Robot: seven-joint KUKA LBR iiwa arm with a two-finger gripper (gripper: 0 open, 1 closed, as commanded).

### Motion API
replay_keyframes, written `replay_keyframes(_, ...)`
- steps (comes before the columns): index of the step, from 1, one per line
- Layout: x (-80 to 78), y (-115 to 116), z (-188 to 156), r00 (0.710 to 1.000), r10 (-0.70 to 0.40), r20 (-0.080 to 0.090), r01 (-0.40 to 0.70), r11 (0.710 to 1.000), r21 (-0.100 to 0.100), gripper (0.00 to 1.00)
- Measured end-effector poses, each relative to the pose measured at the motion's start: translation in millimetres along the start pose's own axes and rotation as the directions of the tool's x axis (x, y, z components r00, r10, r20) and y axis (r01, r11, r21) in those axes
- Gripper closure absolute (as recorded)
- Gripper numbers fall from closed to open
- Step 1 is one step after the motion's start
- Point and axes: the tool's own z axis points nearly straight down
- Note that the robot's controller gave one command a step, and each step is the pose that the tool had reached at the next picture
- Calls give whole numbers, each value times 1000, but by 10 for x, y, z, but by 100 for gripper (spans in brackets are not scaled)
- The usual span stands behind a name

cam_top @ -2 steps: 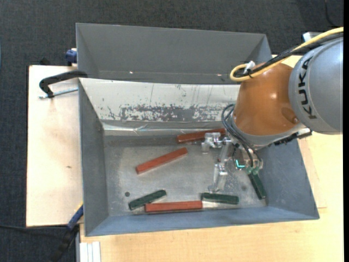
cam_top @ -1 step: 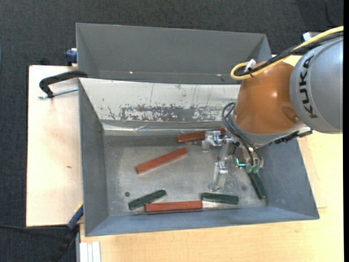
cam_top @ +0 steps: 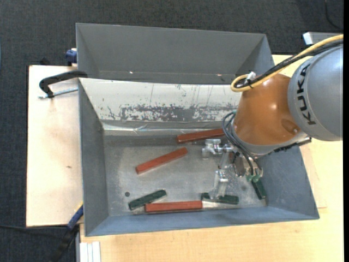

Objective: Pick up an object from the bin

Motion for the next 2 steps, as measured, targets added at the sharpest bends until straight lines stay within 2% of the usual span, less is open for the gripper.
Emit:
replay_keyframes(1,34,-412,280,999,-49,-5,49,999,-1,0)
replay_keyframes(2,65,-524,304,994,-108,-6,108,994,3,0)
